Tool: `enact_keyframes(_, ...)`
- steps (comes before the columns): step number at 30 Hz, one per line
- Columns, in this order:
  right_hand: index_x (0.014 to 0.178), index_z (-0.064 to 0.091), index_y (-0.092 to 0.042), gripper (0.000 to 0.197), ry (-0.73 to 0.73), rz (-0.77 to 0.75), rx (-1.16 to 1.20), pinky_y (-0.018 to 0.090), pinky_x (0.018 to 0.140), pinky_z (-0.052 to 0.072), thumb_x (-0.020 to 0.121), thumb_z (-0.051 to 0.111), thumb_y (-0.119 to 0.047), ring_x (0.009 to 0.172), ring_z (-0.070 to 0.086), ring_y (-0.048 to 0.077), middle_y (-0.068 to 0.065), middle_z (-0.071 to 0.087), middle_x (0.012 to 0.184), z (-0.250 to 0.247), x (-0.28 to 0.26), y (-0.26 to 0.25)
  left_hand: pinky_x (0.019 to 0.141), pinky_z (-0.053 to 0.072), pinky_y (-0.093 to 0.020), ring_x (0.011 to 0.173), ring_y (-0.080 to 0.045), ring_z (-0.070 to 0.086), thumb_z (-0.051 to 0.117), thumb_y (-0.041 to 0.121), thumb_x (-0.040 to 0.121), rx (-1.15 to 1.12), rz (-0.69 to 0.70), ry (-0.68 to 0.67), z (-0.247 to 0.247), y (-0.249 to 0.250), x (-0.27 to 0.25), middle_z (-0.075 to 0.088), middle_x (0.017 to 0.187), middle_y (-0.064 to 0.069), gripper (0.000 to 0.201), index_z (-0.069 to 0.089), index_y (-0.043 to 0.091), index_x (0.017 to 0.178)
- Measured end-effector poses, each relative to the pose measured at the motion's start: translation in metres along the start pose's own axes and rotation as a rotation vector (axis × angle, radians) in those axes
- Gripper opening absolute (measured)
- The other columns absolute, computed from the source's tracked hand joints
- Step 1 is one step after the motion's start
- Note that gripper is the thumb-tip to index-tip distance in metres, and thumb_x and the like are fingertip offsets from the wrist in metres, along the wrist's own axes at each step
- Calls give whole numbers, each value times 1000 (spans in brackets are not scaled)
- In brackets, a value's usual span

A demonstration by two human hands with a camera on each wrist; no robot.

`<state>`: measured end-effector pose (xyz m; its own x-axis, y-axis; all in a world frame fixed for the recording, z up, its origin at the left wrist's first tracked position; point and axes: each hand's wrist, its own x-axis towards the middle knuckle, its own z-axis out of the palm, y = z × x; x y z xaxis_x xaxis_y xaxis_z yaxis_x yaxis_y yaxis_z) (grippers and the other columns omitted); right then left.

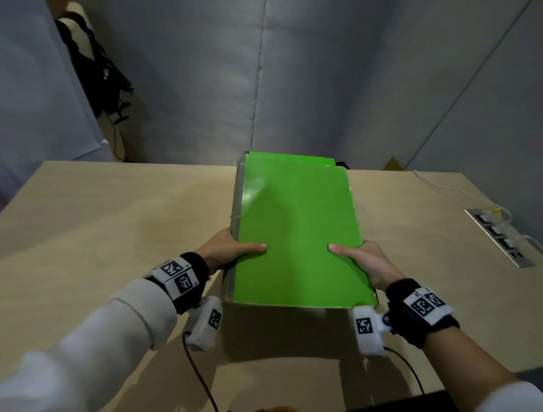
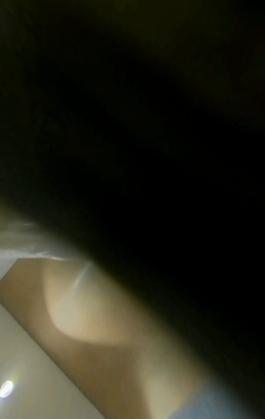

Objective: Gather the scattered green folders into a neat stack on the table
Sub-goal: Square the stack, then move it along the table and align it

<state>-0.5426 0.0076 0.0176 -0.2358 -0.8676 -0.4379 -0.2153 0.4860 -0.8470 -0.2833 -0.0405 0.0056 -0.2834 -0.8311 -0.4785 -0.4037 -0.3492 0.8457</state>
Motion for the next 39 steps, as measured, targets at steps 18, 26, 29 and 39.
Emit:
enact_keyframes(18,142,33,-2,149,-34,180,-284,49,113,25,17,76,-70,139,32,33,18,33,152,-175,109,36,36,24,-22,24,-6,26,77,42,69,29,-158,19,157,56,123,30,45,0,51,39,10,61)
enact_keyframes(26,141,35,-1,89,-31,266,-342,43,110,29,72,73,-44,137,36,32,17,36,150,-208,142,34,31,23,-17,18,-4,26,77,38,72,15,-183,40,194,80,156,30,26,8,50,37,11,58)
enact_keyframes(29,141,34,3,92,12,278,-358,44,108,31,72,74,-42,136,37,34,20,36,149,-220,155,35,33,26,-18,23,-6,31,78,40,70,-25,-193,47,205,83,166,35,43,1,45,46,8,71)
enact_keyframes(39,137,36,7,108,56,257,-386,43,101,38,56,80,-50,131,43,37,22,41,145,-239,170,43,87,50,-55,117,-49,53,81,52,59,23,-249,73,230,92,177,52,128,-36,102,45,-13,129)
